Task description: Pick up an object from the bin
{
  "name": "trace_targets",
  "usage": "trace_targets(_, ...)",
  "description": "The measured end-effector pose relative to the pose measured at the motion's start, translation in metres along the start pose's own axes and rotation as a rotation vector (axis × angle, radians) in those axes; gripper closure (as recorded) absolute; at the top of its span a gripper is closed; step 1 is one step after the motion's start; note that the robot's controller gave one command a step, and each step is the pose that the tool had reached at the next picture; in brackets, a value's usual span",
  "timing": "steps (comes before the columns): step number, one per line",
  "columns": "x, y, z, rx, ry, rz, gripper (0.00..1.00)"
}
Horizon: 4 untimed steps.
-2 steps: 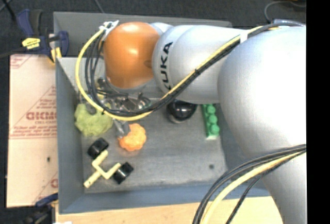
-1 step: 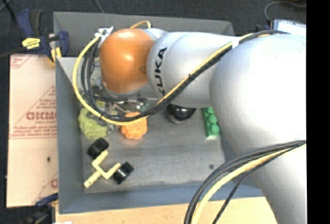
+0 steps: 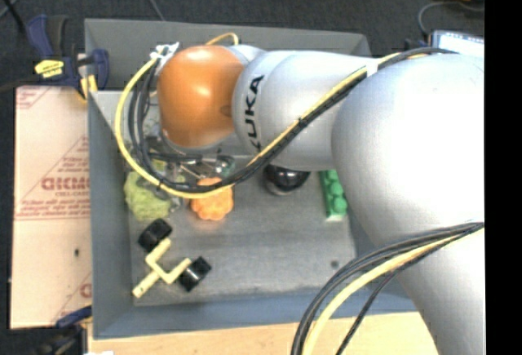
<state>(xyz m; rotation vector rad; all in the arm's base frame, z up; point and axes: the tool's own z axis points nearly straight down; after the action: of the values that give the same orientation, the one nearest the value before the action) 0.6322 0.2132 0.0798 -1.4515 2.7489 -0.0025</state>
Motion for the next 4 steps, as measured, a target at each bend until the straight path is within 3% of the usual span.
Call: trace_targets(4, 0.001, 0.0, -0.02, -0.003, 0.001, 0.004, 1.0)
